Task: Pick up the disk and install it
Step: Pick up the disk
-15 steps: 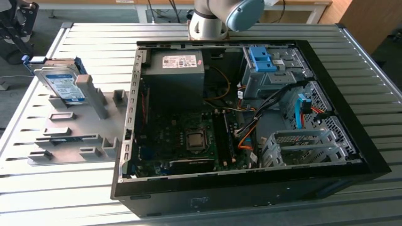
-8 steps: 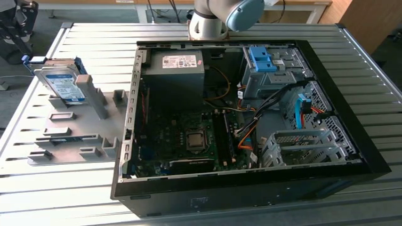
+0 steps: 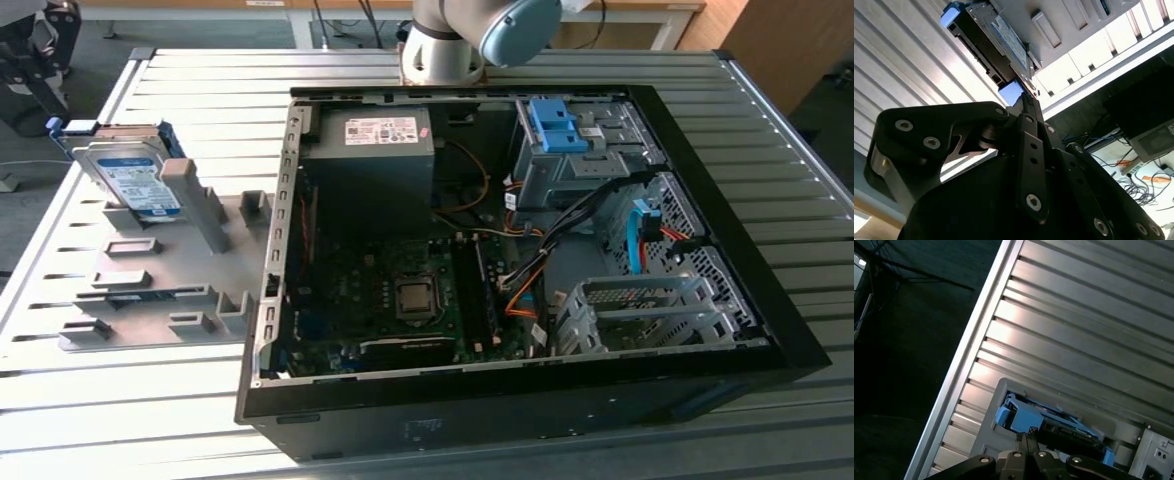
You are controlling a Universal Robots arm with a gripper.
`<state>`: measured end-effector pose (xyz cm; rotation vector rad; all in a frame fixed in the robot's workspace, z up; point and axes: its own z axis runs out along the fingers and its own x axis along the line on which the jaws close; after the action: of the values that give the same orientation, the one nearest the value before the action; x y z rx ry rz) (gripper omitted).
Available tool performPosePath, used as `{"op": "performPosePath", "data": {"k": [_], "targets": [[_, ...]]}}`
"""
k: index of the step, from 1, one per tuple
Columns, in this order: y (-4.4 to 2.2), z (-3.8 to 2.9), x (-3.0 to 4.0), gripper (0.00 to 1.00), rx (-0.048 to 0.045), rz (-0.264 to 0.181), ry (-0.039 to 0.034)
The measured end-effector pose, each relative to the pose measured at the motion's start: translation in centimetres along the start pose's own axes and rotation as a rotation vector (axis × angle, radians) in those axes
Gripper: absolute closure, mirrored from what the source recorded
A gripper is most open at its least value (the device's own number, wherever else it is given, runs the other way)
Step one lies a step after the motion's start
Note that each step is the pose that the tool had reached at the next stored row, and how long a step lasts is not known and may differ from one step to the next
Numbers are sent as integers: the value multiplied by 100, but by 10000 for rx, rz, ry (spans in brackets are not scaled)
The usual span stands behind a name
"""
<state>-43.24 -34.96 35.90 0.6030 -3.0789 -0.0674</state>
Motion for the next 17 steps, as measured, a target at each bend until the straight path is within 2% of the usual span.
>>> {"op": "performPosePath", "data": {"k": [3, 17], "targets": [[0, 0, 0, 89, -2, -273, 11], [0, 0, 0, 89, -2, -359, 15]]}}
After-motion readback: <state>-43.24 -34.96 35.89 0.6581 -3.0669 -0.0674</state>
